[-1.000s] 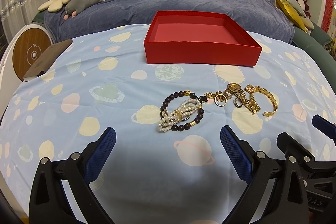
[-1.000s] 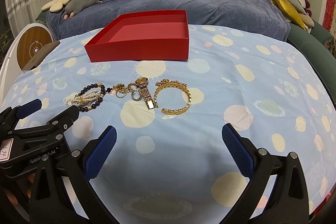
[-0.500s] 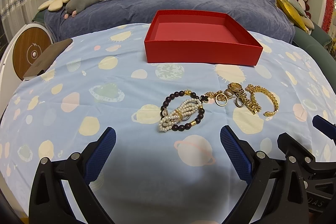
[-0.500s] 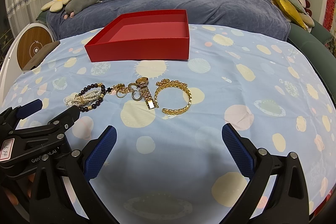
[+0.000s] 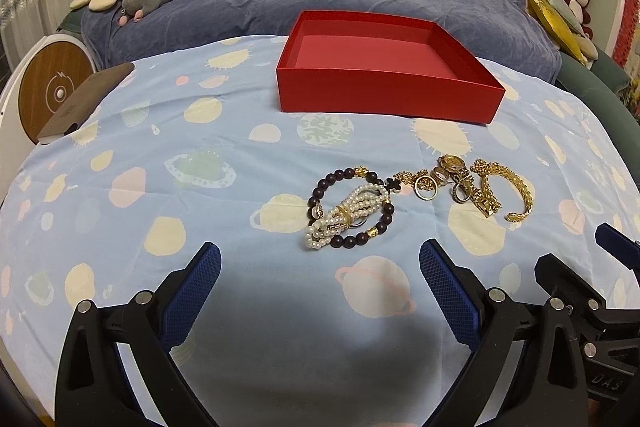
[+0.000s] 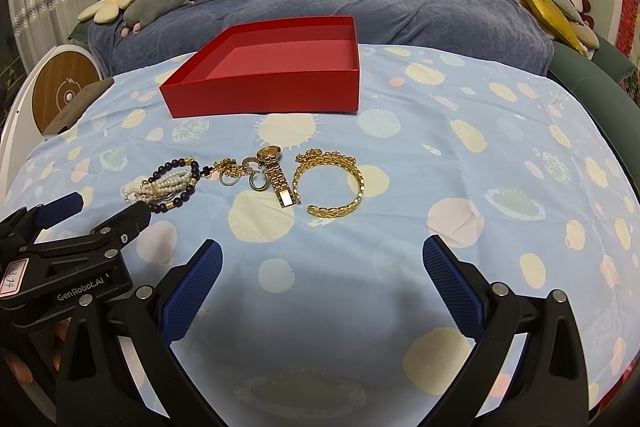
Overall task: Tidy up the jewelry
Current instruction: 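Lower the left tool onto the white pearl bracelet and close it, then lift the pearl bracelet with the left tool while the right tool grasps the gold cuff bangle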
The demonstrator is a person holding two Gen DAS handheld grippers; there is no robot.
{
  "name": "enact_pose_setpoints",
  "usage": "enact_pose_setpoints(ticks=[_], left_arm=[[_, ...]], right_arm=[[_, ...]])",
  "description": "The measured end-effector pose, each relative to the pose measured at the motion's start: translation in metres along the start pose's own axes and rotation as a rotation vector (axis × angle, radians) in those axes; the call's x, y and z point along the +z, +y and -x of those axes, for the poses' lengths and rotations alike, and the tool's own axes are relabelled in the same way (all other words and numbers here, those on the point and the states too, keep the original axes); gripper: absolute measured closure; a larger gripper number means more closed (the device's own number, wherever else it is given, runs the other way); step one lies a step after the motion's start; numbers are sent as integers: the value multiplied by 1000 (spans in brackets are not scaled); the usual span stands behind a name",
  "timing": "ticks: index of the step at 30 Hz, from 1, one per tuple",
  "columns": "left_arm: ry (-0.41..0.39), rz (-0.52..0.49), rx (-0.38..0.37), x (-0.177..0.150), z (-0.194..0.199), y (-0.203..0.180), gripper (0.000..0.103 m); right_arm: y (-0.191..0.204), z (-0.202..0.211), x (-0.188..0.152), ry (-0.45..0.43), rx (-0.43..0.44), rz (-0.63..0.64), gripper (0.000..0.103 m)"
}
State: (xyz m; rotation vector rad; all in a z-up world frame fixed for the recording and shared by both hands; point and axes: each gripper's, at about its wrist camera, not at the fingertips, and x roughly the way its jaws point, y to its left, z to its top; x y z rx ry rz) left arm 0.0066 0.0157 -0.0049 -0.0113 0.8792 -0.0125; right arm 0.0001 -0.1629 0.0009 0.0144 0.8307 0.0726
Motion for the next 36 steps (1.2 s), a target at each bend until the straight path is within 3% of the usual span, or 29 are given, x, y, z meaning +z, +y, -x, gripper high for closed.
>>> enact_pose_setpoints(ticks=[7, 9, 11, 18, 23, 28, 36], left_arm=[[3, 33, -16, 11, -12, 16, 6], [-2, 35, -23, 14, -15, 16, 11], [10, 16, -37, 16, -19, 13, 27], [62, -14, -60, 18, -41, 3, 46], [64, -33, -81, 16, -40, -2, 76], [53, -62, -100, 13, -33, -7, 85], [7, -17, -151, 22, -8, 0, 85]], right_arm=[[-7, 1, 3, 0, 3, -16, 5], [-8, 0, 3, 5, 10, -21, 5], [-9, 1, 3, 5, 12, -20, 5], [-15, 2, 3, 9, 13, -32, 5], [-21, 5, 4, 3, 10, -44, 5], [-22, 5, 4, 0, 7, -45, 5], [-31, -6, 16, -3, 5, -60, 5]])
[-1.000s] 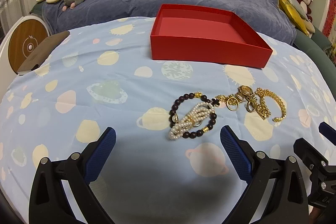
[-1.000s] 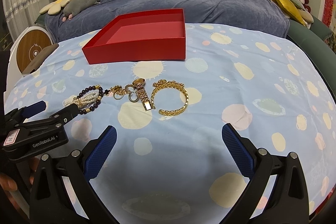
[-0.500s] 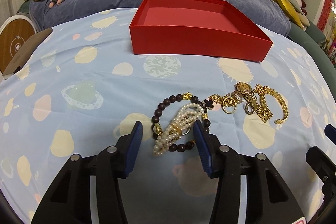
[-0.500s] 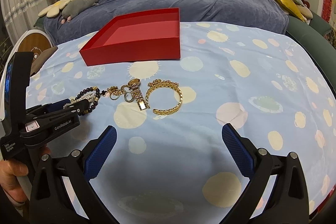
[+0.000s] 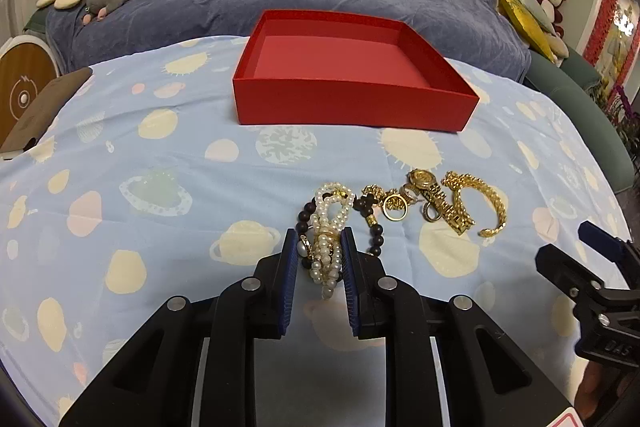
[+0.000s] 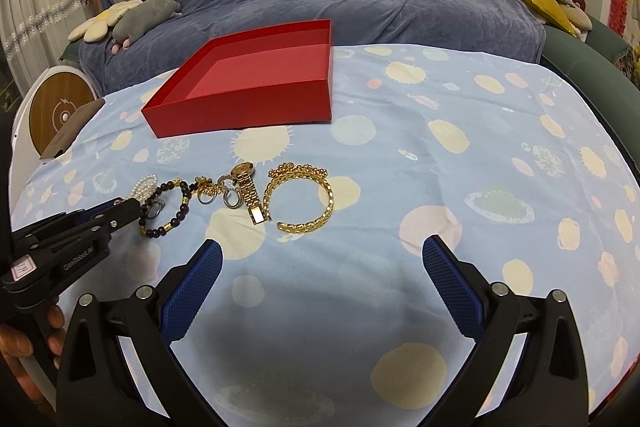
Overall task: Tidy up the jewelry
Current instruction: 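Lift the pearl bracelet with the left tool while the right tool grasps the gold cuff bangle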
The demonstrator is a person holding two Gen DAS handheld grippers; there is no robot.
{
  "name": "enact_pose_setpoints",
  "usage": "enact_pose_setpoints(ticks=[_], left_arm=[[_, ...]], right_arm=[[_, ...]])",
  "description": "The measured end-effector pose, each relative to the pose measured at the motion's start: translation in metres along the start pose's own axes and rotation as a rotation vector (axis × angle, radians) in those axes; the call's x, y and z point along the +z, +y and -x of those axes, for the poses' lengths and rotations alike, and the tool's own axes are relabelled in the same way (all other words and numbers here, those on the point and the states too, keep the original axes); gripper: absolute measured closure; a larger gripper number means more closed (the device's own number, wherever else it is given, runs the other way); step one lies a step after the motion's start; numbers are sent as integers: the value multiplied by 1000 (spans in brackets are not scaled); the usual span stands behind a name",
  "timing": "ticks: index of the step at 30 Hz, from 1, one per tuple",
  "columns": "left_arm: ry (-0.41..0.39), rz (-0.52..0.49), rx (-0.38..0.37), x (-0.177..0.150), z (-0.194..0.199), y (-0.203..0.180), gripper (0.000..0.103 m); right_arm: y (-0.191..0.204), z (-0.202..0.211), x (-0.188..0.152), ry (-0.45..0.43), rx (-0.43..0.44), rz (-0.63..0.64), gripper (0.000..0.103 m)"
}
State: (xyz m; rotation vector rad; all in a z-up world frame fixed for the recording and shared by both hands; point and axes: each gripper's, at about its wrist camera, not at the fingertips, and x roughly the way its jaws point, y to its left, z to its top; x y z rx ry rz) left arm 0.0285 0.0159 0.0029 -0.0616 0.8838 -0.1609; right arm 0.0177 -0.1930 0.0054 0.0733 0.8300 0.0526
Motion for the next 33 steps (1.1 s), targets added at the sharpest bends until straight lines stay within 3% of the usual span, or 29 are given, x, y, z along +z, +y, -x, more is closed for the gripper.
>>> enact_pose_setpoints(ticks=[12, 18, 19, 24, 29, 33], left_arm=[[-13, 59, -15, 7, 11, 15, 85], [-9, 67, -36, 7, 14, 17, 85], [-11, 66, -35, 7, 14, 17, 85], [-7, 68, -33, 6, 14, 19, 84], [-9, 65, -28, 6, 16, 20, 84], [-9, 63, -26, 5, 15, 20, 84]], right_arm=[[18, -48, 17, 55, -19, 22, 14], [23, -69, 18, 102, -13, 14, 28], [23, -71, 18, 107, -7, 14, 34], [23, -70, 15, 97, 8, 7, 35], [18, -67, 13, 93, 26, 0, 49], [12, -66, 12, 97, 24, -4, 50]])
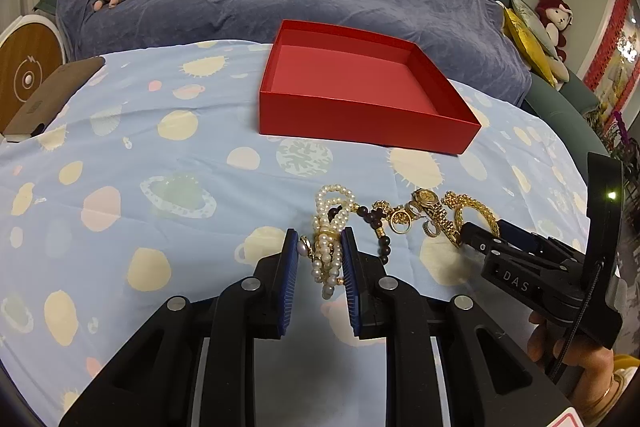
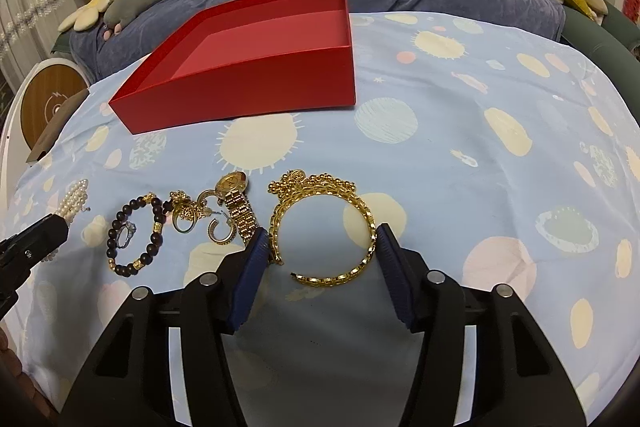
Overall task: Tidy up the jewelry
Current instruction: 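Carry both pieces over the red box and open both tools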
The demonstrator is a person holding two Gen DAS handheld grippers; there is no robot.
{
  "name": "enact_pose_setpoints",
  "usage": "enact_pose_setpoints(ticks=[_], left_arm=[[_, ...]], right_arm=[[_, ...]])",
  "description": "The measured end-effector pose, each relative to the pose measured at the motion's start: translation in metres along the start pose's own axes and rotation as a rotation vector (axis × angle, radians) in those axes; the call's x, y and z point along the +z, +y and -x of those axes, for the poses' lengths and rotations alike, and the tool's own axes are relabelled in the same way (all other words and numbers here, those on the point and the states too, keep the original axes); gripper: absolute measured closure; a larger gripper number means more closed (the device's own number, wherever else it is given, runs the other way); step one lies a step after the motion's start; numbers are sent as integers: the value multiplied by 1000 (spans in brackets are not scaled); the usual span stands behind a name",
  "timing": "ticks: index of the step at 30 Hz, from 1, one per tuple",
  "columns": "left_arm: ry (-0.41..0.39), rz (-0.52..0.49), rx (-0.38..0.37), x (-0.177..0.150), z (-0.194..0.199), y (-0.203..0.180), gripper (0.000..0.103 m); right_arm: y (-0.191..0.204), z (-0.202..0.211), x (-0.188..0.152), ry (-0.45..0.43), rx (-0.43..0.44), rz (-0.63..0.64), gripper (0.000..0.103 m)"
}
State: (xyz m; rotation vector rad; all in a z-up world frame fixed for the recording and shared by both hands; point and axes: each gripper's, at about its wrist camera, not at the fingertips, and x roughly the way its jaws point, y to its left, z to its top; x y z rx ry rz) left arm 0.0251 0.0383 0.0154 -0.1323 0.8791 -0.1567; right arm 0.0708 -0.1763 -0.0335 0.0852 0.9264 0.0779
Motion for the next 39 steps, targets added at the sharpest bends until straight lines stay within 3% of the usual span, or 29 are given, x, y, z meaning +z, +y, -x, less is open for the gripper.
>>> enact_pose_setpoints(ticks=[11, 15, 22, 26, 30, 32, 39], left_arm=[[-5, -7, 5, -1, -1, -3, 84], [-18, -2, 2, 6, 4, -3, 84], [-83, -57, -5, 73, 15, -16, 84], [-106, -80, -20, 132, -6, -22, 84], [-83, -97, -18, 182, -55, -22, 83], [-71, -90, 23, 199, -83, -18, 83], [31, -34, 15, 234, -165, 3, 83]], right_arm=[[-1, 18, 1, -39, -1, 5, 50], [1, 39, 13, -69, 57, -12, 50], [23, 68, 84, -170, 112, 81, 50], [27, 43, 141, -184, 131, 78, 50], [28, -4, 190, -156, 140, 72, 50], [27, -31, 207, -121, 145, 48, 50], [23, -105, 245, -26, 109, 36, 50]])
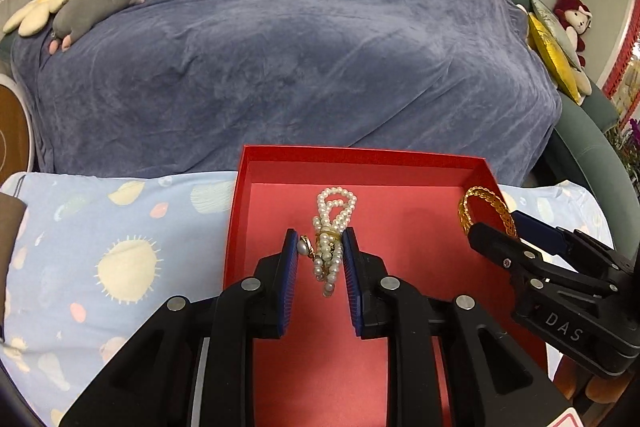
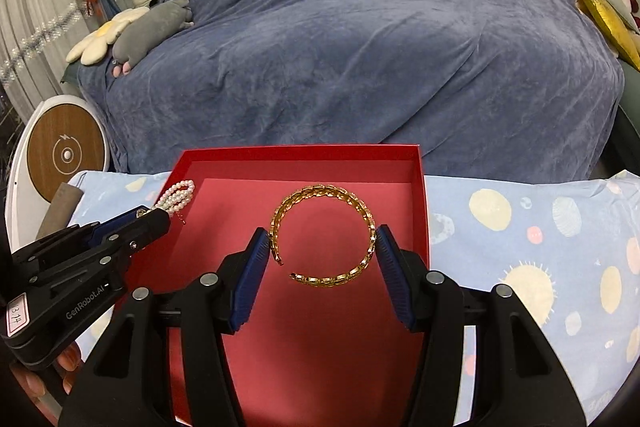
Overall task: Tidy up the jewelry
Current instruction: 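Carry both pieces over the red box and open both tools, then move the left tool to the dark bead bracelet while the right tool approaches the gold watch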
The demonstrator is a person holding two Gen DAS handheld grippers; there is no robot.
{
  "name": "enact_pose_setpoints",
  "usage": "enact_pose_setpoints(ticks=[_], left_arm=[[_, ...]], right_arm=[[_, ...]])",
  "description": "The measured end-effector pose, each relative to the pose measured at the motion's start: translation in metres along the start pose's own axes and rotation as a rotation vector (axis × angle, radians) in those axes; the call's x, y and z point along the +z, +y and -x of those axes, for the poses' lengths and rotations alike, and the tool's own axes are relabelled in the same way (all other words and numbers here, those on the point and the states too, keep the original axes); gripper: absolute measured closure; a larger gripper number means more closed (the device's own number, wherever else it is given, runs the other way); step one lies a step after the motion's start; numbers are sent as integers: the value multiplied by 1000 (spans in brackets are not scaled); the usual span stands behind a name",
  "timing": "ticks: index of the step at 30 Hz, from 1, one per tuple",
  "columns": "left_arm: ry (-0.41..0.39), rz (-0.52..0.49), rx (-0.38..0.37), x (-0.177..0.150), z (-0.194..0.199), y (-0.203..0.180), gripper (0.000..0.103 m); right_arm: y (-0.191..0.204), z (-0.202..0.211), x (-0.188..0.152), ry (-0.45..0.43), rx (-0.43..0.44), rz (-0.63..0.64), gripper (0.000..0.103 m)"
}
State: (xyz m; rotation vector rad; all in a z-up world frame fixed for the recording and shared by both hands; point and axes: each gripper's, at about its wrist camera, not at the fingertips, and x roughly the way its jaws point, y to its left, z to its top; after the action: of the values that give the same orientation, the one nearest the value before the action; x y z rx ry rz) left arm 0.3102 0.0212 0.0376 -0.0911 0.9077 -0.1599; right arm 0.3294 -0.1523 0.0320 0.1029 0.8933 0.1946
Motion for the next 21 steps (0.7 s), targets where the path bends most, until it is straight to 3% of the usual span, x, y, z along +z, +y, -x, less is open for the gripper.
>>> enact_pose_setpoints(ticks=[3, 6, 9, 12, 14, 16, 21], left_arm=[[31, 8, 8, 5, -18, 3, 82], [34, 19, 23, 5, -24, 5, 80], [11, 7, 45, 4, -15, 5, 67], [-41, -35, 53, -5, 15, 0, 64], [-65, -52, 45, -16, 41, 0, 49], [-85, -46, 17, -33, 69, 3, 40], [-54, -38, 9, -90, 119, 4, 40]], right_arm=[[-8, -15, 3, 26, 0, -23, 49], [-10, -12, -2, -3, -43, -26, 33], [-12, 4, -9, -37, -29, -32, 33], [-15, 36, -22, -61, 9, -33, 33], [-16, 63, -37, -71, 13, -14, 33], [-13, 91, -57, -81, 24, 6, 32], [-9, 144, -117, -62, 55, 3, 31]])
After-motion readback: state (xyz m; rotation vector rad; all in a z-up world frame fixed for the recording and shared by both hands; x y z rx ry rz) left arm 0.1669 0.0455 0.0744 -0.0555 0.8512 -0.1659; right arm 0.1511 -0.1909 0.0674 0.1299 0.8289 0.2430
